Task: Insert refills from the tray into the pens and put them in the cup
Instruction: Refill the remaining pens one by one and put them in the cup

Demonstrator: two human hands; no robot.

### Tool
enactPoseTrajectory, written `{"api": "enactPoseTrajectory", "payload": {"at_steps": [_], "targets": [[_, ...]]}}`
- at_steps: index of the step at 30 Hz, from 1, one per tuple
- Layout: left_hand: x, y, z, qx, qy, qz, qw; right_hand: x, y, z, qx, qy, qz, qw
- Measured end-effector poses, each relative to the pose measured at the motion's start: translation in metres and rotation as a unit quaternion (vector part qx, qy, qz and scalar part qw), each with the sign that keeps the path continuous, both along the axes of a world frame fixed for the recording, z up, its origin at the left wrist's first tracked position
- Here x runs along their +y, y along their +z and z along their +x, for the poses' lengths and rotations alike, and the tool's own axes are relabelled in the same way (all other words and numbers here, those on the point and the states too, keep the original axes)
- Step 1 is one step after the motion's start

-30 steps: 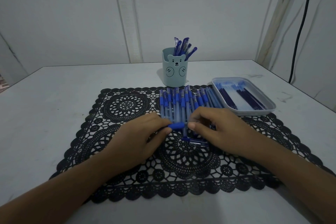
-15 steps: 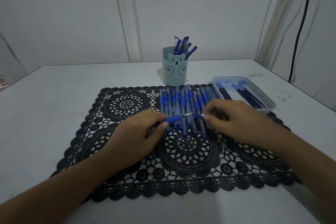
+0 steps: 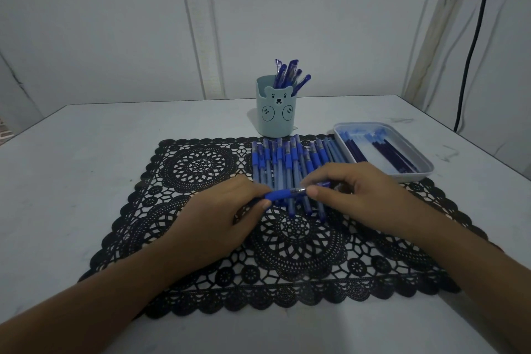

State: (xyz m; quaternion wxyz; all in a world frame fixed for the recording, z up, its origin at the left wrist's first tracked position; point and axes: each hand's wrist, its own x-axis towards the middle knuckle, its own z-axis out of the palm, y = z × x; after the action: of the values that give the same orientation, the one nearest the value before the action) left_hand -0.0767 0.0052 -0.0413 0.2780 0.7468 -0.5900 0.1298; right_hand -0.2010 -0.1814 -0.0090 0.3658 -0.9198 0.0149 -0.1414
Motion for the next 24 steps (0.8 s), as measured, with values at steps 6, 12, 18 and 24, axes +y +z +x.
{"api": "enactPoseTrajectory", "payload": {"at_steps": [6,12,18,24], "targets": [[0.001,0.001,0.002,0.01,-0.023,-0.021,0.999,0.008,-0.008,0.005,-0.093,0.028,-0.021,0.995],[0.0,-0.002,0.004,0.018,-0.038,-0.012,0.999,0.005,-0.012,0.007,-0.133,0.06,-0.079,0.986],[-0.006,-0.001,0.003,-0.027,0.016,-0.036,0.999,-0.001,-0.023,0.02,-0.154,-0.002,-0.049,0.987],[-0.01,0.025,0.016,0.097,0.218,-0.097,0.966,-0.008,-0.038,0.03,-0.069,-0.086,-0.181,0.977]]}}
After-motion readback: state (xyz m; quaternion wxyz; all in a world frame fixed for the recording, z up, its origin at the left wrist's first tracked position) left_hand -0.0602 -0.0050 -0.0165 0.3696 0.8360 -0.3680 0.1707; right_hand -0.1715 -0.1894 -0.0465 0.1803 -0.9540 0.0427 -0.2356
